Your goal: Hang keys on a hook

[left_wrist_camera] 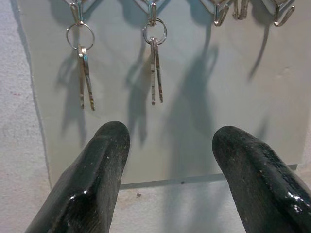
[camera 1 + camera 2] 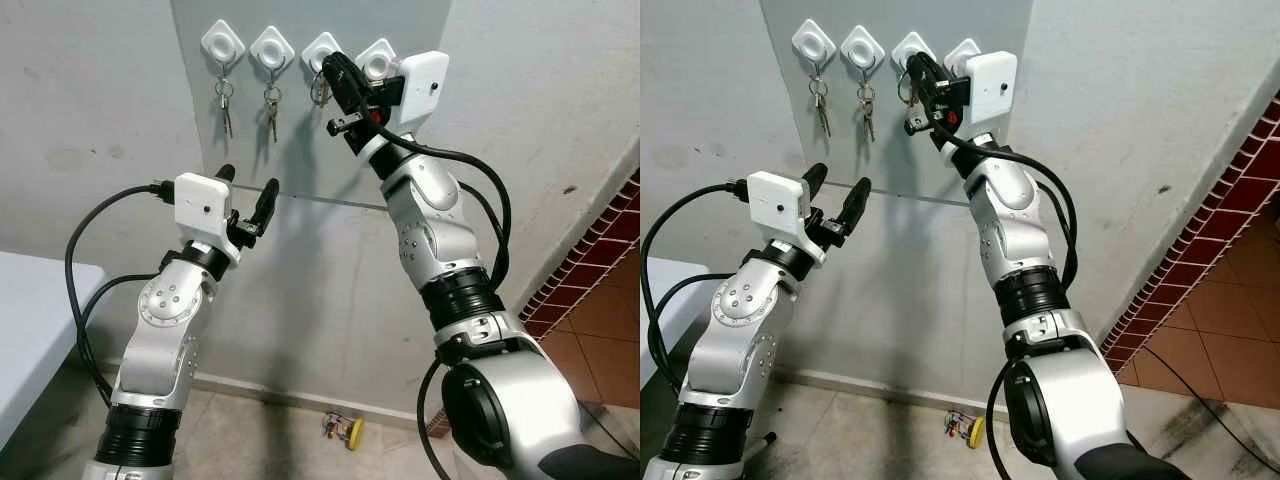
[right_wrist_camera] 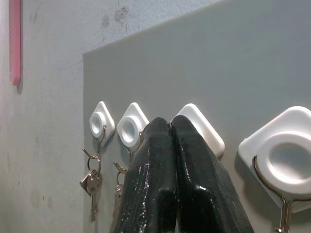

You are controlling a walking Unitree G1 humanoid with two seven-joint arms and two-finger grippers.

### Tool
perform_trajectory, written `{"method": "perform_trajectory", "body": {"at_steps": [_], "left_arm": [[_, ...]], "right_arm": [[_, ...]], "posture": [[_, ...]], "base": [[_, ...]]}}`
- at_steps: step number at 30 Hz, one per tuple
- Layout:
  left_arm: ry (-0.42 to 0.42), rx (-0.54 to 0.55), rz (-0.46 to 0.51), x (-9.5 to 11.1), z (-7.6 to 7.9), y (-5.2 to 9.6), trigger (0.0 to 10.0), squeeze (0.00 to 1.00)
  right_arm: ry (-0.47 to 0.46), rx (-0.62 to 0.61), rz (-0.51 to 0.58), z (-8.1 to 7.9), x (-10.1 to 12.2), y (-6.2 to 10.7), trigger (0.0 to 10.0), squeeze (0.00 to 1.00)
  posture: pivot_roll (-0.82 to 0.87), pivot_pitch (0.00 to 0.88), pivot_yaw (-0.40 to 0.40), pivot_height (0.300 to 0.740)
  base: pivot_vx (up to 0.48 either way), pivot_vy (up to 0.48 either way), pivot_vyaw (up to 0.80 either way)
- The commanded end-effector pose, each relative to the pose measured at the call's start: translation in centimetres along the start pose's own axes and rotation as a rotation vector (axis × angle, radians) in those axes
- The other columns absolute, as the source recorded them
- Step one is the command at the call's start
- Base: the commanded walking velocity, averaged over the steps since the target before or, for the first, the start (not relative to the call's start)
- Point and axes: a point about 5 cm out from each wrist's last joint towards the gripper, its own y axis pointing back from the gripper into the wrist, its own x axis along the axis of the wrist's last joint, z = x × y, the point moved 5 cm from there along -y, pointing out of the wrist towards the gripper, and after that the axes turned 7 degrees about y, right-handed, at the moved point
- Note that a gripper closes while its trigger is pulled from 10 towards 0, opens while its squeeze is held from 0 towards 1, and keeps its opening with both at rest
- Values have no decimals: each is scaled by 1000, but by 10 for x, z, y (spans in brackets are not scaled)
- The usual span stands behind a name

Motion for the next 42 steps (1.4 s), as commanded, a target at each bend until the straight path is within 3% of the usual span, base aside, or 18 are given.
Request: {"method": "perform_trajectory", "body": {"at_steps": [1,5,17,34,42], "left_arm": [[-9,-18,18,6,4,-2,10000,0],[-9,-11,19,7,3,-1,10000,0],[-9,-3,19,7,1,0,10000,0],[-8,-2,20,7,2,0,10000,0],[-7,-2,20,7,2,0,10000,0]], "right_arm": [[5,12,29,-1,9,-6,10000,0],[-73,73,41,-10,13,-12,10000,0],[-135,127,59,-21,16,-19,10000,0],[-108,-8,46,5,16,-22,10000,0],[-101,-17,46,9,15,-21,10000,0]], "posture": [[-69,16,-47,740],[-64,25,-52,740],[-58,31,-57,740],[-58,31,-59,740],[-61,38,-57,740]], "base": [[0,0,0],[0,0,0],[0,0,0],[0,0,0],[0,0,0]]}}
